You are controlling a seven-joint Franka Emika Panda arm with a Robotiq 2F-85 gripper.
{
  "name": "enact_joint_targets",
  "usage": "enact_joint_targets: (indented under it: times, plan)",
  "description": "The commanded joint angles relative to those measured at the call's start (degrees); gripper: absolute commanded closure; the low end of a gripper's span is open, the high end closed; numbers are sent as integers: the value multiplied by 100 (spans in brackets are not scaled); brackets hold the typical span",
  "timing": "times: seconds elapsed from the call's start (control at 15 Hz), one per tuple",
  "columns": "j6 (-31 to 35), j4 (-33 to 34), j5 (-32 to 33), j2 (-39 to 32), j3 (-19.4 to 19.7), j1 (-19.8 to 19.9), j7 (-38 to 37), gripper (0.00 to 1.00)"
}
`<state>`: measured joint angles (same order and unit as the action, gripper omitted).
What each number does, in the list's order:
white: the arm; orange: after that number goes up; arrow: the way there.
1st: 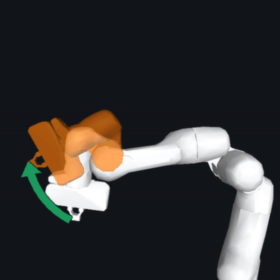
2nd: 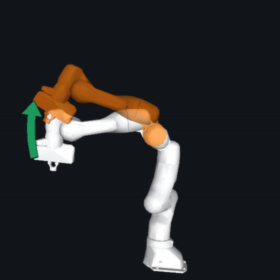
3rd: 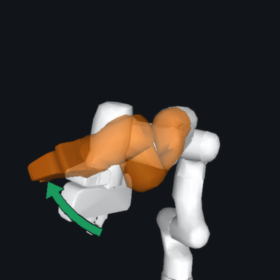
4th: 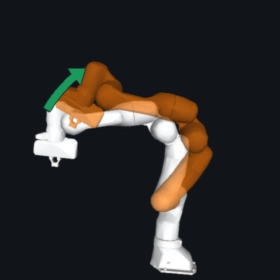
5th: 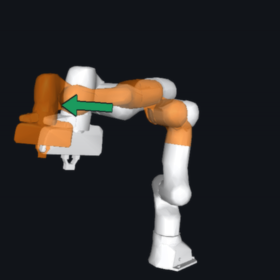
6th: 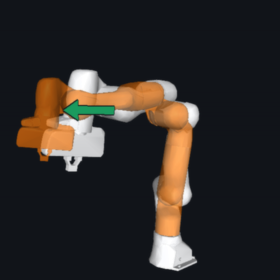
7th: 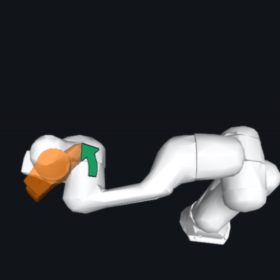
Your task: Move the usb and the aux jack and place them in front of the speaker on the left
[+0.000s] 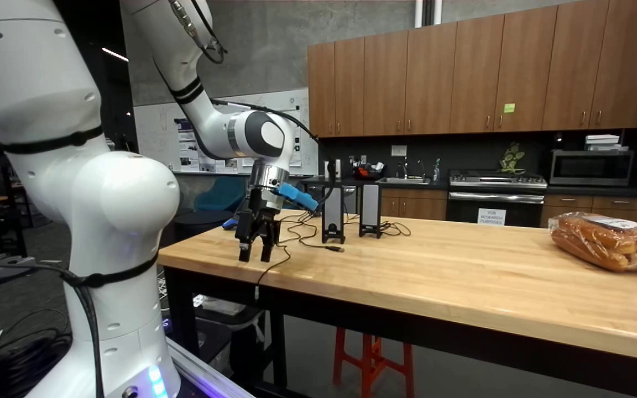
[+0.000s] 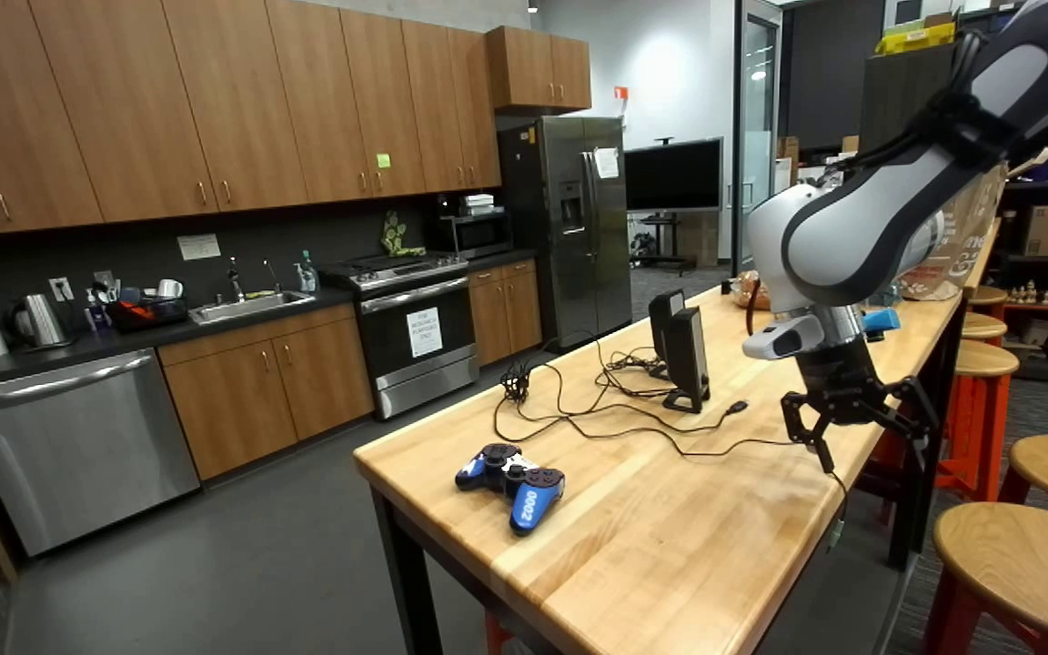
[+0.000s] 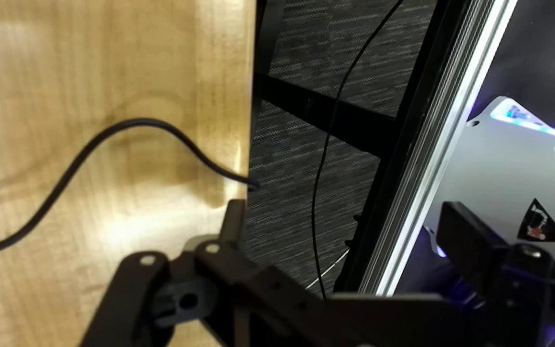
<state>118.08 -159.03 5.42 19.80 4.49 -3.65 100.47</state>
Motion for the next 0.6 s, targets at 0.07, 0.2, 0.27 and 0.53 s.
enact_joint_targets:
  times: [0.07,0.2,0.27,0.53]
  plan:
    - [217,44,104,-69,-27,35,-82,0]
    - [282,108,19,-96,33,13,83,0]
    - [276,140,-13,-113,74,-6,245,0]
    - [227,274,3,-189,191,-30,1105,0]
